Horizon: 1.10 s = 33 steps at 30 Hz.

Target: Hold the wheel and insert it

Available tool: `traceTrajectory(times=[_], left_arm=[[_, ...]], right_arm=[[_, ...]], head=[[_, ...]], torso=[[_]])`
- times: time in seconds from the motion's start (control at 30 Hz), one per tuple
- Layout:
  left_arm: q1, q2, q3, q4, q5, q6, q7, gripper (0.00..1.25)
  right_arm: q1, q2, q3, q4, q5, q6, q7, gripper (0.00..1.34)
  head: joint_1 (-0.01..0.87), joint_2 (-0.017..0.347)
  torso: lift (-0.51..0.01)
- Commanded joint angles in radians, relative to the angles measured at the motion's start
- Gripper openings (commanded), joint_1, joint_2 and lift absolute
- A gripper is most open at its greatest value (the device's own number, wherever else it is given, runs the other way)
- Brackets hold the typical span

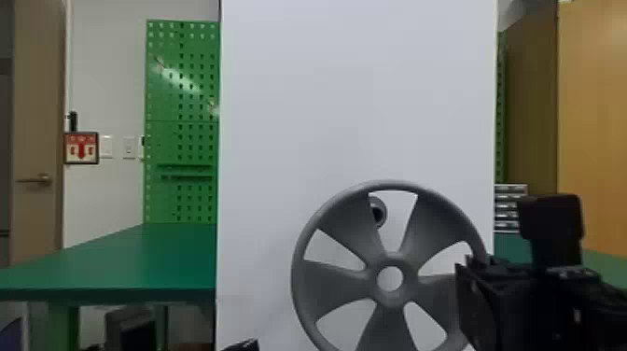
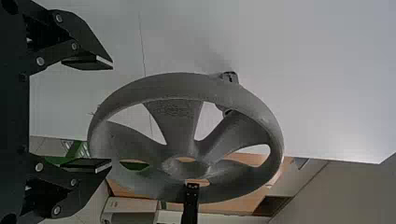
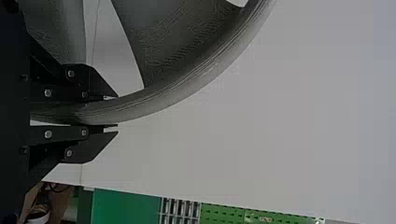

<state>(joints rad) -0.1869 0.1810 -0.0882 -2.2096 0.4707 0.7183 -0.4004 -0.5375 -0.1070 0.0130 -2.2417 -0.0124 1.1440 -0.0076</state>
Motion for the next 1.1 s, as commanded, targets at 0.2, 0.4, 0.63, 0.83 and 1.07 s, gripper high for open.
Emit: traceTrajectory(times=[0.2,0.4,0.63,0.83,1.07], left_arm=[[-0.008,0.005,-0.013,0.004,0.003,0.006,0.000,0.75],[-0.009,0.005,-0.016,0.005,0.003,0.007,0.000,0.75],[-0.014,0.005,-0.024,0.011,0.005,0.007,0.002,0.75],[-0.020,0.006,-0.031,0.018,0.008,0.007,0.002,0.75],[-0.029,0.006,-0.041,0.025,0.011,0.007,0.002,0.75]], right_arm=[[-0.081,0.009,0.012,-0.013,0.014,0.083,0.000,0.32],[-0.119,0.009,0.009,-0.015,0.014,0.135,0.000,0.32],[-0.157,0.007,-0.002,-0.015,0.008,0.158,0.000,0.32],[-0.199,-0.003,-0.008,-0.013,0.003,0.189,0.000,0.32],[-0.231,-0.013,-0.008,-0.004,0.000,0.204,0.000,0.32]], head=[[0.000,0.015],[0.000,0.015],[0.000,0.015],[0.000,0.015],[0.000,0.015]], torso=[[-0.491],[-0.491],[-0.491],[-0.491],[-0.491]])
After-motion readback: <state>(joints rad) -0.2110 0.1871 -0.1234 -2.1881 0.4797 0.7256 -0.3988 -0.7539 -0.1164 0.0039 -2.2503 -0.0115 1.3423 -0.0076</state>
